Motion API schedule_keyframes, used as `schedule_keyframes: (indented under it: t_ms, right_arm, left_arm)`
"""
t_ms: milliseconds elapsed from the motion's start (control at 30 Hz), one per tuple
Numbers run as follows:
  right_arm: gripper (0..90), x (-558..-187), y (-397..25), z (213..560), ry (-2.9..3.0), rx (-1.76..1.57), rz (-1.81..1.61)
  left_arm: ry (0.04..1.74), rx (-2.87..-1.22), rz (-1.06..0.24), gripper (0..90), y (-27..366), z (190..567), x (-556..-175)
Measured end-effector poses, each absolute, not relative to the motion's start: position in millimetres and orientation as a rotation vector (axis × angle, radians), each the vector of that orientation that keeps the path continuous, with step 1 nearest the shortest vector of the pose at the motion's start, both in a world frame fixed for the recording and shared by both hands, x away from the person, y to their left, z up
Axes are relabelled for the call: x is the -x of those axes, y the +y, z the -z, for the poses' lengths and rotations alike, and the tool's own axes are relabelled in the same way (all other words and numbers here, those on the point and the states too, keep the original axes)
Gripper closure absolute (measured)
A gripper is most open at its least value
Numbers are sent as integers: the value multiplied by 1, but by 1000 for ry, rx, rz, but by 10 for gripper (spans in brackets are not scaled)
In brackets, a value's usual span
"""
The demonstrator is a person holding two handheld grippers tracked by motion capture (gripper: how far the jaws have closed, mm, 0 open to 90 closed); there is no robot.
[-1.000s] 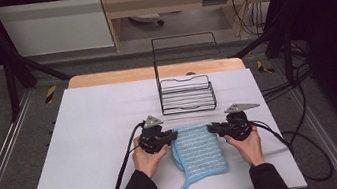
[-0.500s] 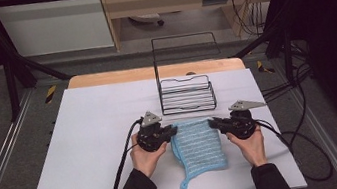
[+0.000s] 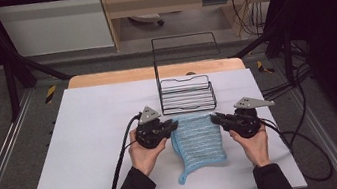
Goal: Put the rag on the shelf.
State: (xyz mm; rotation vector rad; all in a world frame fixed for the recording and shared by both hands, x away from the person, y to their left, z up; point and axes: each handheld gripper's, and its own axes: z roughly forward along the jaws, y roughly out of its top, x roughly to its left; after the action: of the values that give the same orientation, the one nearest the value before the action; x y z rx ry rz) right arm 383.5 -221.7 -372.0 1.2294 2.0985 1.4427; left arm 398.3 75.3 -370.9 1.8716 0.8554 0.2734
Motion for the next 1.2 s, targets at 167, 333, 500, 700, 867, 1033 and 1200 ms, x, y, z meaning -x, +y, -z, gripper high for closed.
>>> schedule_keyframes:
  t_ms: [167, 333, 500, 700, 867, 1033, 1200]
  right_arm:
    - [815, -380, -222, 364, 2057, -1212, -1458]
    - [818, -375, -222, 354, 2009, -1183, -1476]
    - [820, -370, -221, 343, 1950, -1154, -1495]
    - [820, -367, -220, 331, 1894, -1132, -1530]
    - [821, -366, -217, 323, 1846, -1113, -1543]
    - [821, -366, -215, 315, 1801, -1094, -1566]
    - [821, -366, -213, 308, 1754, -1075, -1580]
  left_arm:
    - [829, -1859, -292, 790, 75, 360, -396]
    - [806, -1844, -315, 790, 75, 349, -395]
    - [784, -1823, -343, 790, 75, 335, -396]
    - [763, -1795, -373, 791, 76, 320, -397]
    - [749, -1771, -402, 791, 78, 309, -397]
    - [738, -1742, -417, 792, 79, 300, -398]
    - [729, -1713, -434, 792, 80, 293, -399]
